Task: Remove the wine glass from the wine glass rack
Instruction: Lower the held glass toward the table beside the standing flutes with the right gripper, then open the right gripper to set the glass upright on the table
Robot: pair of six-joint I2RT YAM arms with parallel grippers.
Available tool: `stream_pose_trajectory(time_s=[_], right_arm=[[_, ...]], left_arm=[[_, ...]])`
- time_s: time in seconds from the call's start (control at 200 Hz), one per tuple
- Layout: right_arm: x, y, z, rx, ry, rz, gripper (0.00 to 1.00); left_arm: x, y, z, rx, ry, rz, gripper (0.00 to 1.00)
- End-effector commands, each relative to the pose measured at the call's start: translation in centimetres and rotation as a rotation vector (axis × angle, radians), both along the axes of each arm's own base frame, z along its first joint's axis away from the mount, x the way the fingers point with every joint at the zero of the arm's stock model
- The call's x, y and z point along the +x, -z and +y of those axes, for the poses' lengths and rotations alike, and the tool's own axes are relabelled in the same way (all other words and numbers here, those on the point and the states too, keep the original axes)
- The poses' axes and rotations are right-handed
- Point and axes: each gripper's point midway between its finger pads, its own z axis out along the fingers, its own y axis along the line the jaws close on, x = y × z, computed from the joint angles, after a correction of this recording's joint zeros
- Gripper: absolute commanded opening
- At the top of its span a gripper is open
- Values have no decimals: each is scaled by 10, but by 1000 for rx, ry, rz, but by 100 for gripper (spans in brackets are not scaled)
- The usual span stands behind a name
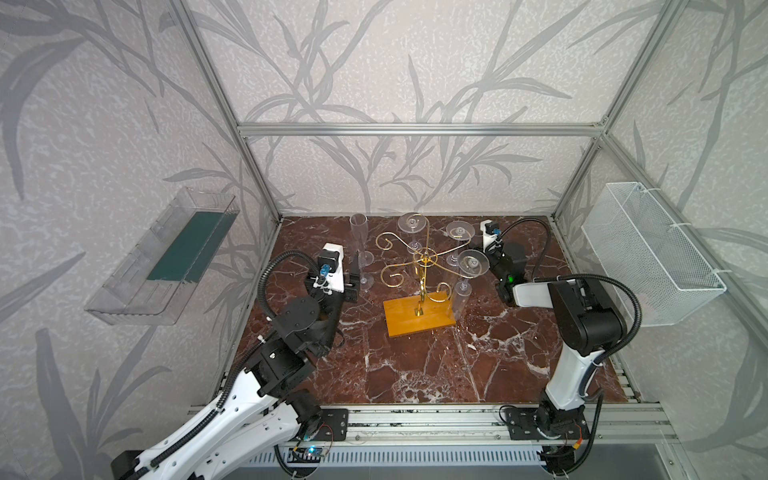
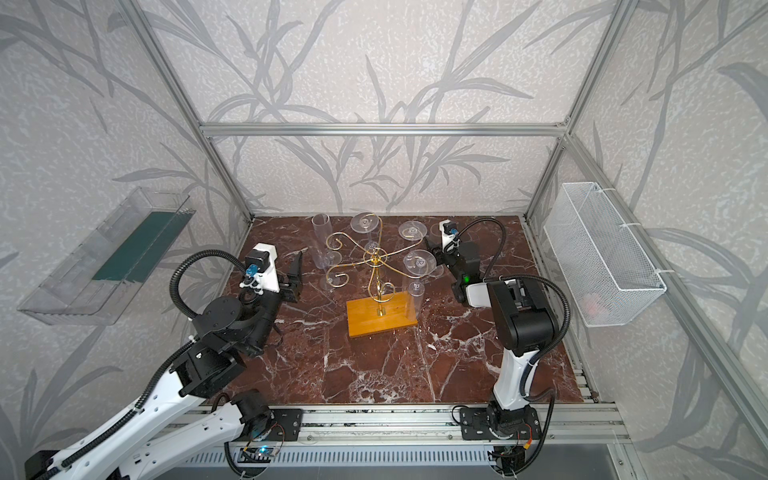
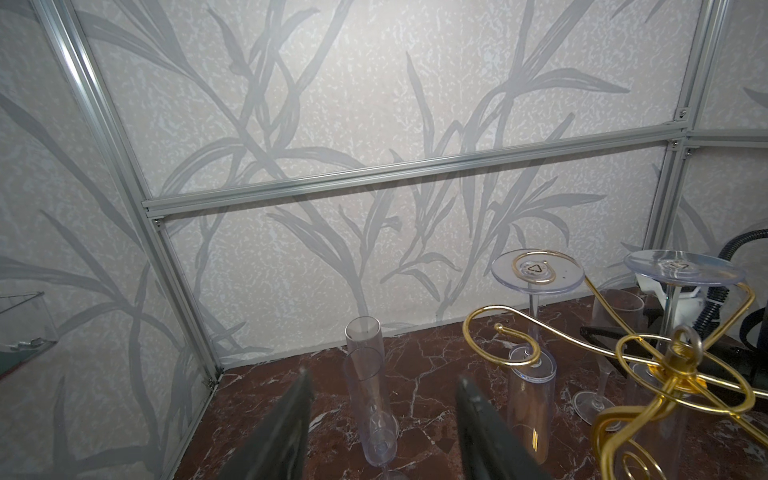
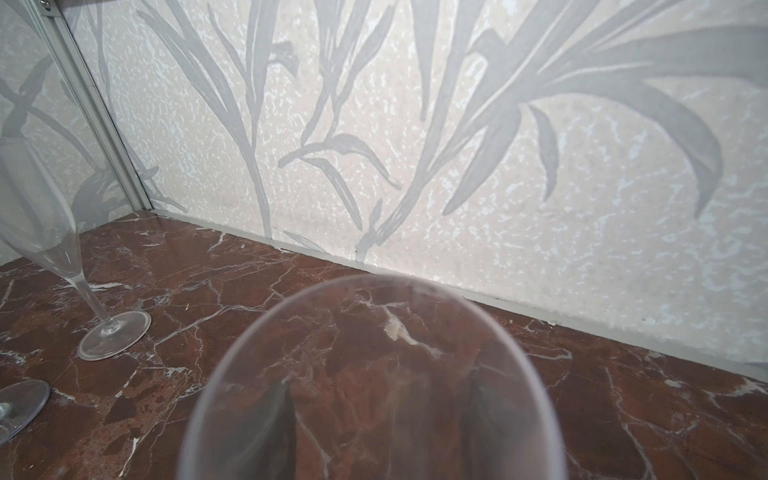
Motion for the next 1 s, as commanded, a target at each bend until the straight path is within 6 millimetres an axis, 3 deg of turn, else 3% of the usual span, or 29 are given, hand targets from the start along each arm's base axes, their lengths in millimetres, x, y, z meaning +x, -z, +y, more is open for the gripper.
stream_pose_trajectory(time_s=[0.0,0.17,0.405,0.43,0.665,0.805,0.995], right_arm=[[-2,-13,-4,4,7,-40,68],[-4,-26,-5,17,9,-58,72],[-18,-57,-12,13,20,-94,75],[-23,-73,-14,15,23,-123,76],[-51,-122,-29,19,69,-172,76],[-74,-139,-63,110,211,27,76],[-139,-170,-92,237,257,174,76]], left_arm=[[-2,-3,6,-8,-17,-1,57],[-2,-6,8,-4,-22,-4,58],[-4,-9,6,20,-5,-1,58],[-5,-9,7,22,-6,-2,58],[-8,-17,8,34,2,-34,58],[-11,-15,8,39,15,-37,58],[-13,-8,9,17,25,-28,58]])
